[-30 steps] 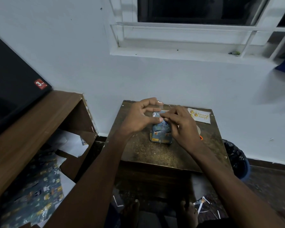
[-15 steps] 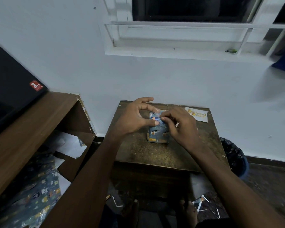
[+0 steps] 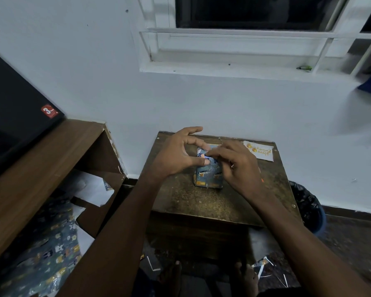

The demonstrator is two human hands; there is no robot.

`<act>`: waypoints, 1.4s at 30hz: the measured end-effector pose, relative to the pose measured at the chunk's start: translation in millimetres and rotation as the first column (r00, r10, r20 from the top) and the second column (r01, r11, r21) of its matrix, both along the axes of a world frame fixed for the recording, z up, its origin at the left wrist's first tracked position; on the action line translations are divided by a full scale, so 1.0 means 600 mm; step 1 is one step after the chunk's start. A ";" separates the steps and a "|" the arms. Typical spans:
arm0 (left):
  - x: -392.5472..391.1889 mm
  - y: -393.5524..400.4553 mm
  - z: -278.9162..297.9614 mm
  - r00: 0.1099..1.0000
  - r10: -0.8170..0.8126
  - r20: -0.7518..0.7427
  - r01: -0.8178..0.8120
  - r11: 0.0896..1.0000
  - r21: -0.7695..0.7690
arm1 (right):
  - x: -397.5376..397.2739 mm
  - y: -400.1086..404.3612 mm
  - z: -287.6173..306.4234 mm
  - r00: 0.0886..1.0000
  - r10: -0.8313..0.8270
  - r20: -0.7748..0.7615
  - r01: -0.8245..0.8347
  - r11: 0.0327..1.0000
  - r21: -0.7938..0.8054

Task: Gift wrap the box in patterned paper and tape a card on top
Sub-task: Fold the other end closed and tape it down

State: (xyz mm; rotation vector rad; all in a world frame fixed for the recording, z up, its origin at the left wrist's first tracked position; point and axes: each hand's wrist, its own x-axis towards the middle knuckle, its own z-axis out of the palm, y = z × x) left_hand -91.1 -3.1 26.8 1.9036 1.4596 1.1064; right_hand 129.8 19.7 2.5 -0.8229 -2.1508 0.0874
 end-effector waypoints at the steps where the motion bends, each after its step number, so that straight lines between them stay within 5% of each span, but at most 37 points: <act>1: -0.002 0.000 -0.001 1.000 -0.012 -0.003 0.012 1.000 0.010 | -0.001 0.001 0.000 1.000 0.002 -0.003 -0.002 1.000 -0.001; 19: 0.016 -0.005 0.005 0.997 0.065 -0.037 -0.051 0.954 0.297 | -0.007 -0.012 0.005 1.000 -0.006 -0.022 0.005 1.000 -0.030; 27: 0.031 -0.008 0.014 0.975 0.216 0.045 -0.219 0.974 0.061 | -0.008 -0.012 0.002 1.000 -0.022 -0.016 0.022 1.000 -0.013; 31: 0.049 -0.009 0.018 0.881 0.267 0.389 -0.194 0.957 -0.217 | -0.009 -0.014 0.001 0.999 -0.046 -0.011 0.046 0.999 -0.004; 34: 0.052 -0.010 0.014 0.798 0.346 0.494 -0.228 0.931 -0.283 | -0.008 -0.021 0.006 0.998 -0.042 -0.055 0.042 0.999 -0.004; 42: 0.095 0.002 0.055 0.928 0.056 0.368 -0.073 0.997 0.032 | -0.006 -0.028 0.012 0.946 -0.090 -0.311 0.003 0.962 -0.272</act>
